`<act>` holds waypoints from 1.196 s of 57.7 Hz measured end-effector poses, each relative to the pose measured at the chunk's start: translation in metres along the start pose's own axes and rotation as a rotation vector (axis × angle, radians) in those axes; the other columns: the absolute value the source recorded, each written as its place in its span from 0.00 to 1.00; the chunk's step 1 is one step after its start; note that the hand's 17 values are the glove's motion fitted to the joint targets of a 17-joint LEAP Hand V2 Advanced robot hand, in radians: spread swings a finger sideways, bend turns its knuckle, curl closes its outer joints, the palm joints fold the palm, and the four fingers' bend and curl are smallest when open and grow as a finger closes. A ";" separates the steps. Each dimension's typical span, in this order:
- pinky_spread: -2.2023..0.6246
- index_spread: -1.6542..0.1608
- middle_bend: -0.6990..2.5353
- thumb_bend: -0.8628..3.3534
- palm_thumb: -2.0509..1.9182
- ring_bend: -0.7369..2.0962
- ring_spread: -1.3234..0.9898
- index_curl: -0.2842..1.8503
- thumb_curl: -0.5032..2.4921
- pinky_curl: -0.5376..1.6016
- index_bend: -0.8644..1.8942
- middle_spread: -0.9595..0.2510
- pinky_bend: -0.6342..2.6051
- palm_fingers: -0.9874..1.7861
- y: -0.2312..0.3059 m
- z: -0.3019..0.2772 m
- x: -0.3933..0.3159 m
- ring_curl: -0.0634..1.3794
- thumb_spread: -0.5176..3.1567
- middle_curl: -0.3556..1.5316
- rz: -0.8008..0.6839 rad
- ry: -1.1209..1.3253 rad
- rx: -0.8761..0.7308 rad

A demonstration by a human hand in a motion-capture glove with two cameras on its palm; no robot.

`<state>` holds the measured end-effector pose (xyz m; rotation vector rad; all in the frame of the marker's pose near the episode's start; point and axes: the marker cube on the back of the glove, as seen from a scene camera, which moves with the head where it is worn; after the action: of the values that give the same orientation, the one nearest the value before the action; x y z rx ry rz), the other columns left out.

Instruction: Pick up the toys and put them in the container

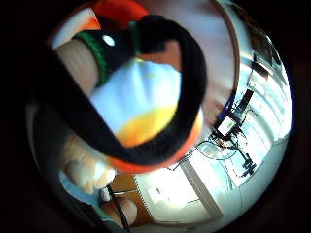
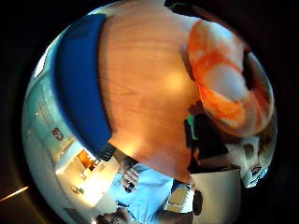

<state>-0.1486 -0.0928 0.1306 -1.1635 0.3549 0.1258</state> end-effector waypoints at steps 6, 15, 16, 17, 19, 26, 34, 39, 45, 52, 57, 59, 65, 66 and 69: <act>0.78 0.73 0.26 0.28 0.59 0.32 0.57 0.26 0.28 0.42 0.37 0.82 0.57 0.33 -0.007 -0.001 -0.006 0.18 0.59 0.33 -0.036 -0.055 0.157; 0.73 0.74 0.28 0.33 0.67 0.46 0.56 0.27 0.32 0.40 0.38 0.84 0.54 0.54 -0.011 -0.010 -0.009 0.24 0.57 0.34 -0.037 -0.022 0.333; 0.72 0.74 0.29 0.33 0.68 0.49 0.56 0.27 0.33 0.40 0.38 0.84 0.54 0.58 -0.011 -0.012 -0.010 0.26 0.57 0.35 -0.035 -0.028 0.340; 0.72 0.74 0.29 0.33 0.69 0.50 0.56 0.27 0.33 0.40 0.37 0.84 0.54 0.59 -0.011 -0.015 -0.010 0.27 0.57 0.35 -0.033 -0.038 0.345; 0.71 0.74 0.29 0.33 0.69 0.52 0.55 0.27 0.34 0.40 0.37 0.84 0.53 0.61 -0.010 -0.022 -0.011 0.29 0.56 0.35 -0.034 -0.070 0.355; 0.69 0.75 0.30 0.33 0.71 0.56 0.54 0.28 0.35 0.41 0.37 0.84 0.53 0.60 0.000 -0.062 -0.028 0.33 0.54 0.37 -0.058 -0.157 0.457; 0.69 0.75 0.30 0.33 0.71 0.56 0.54 0.28 0.37 0.41 0.37 0.85 0.53 0.59 0.024 -0.117 -0.068 0.35 0.52 0.38 -0.134 -0.128 0.541; 0.68 0.75 0.30 0.33 0.71 0.57 0.54 0.28 0.37 0.42 0.37 0.85 0.53 0.59 0.039 -0.145 -0.105 0.35 0.52 0.39 -0.214 -0.145 0.566; 0.68 0.76 0.31 0.32 0.71 0.57 0.54 0.28 0.38 0.42 0.37 0.85 0.54 0.59 0.055 -0.159 -0.155 0.36 0.52 0.40 -0.335 -0.141 0.557; 0.68 0.76 0.31 0.32 0.71 0.58 0.53 0.27 0.38 0.43 0.37 0.85 0.55 0.58 0.066 -0.158 -0.215 0.36 0.52 0.41 -0.459 -0.082 0.533; 0.68 0.76 0.31 0.32 0.71 0.58 0.53 0.27 0.38 0.43 0.37 0.85 0.55 0.58 0.070 -0.149 -0.246 0.37 0.52 0.41 -0.526 -0.046 0.499; 0.68 0.76 0.31 0.32 0.70 0.58 0.53 0.27 0.38 0.43 0.37 0.85 0.55 0.58 0.070 -0.145 -0.258 0.37 0.52 0.41 -0.548 -0.043 0.482; 0.68 0.76 0.32 0.32 0.70 0.58 0.53 0.27 0.38 0.43 0.37 0.86 0.55 0.57 0.071 -0.125 -0.289 0.37 0.53 0.42 -0.581 0.002 0.301; 0.68 0.76 0.31 0.32 0.70 0.58 0.53 0.27 0.38 0.43 0.36 0.86 0.56 0.56 0.070 -0.120 -0.292 0.37 0.53 0.42 -0.571 0.015 0.237; 0.69 0.76 0.31 0.32 0.69 0.57 0.53 0.27 0.38 0.44 0.36 0.87 0.57 0.50 0.069 -0.106 -0.296 0.38 0.54 0.42 -0.538 0.060 0.028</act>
<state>-0.4676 -0.1370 0.1336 -1.2004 0.0866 -0.3828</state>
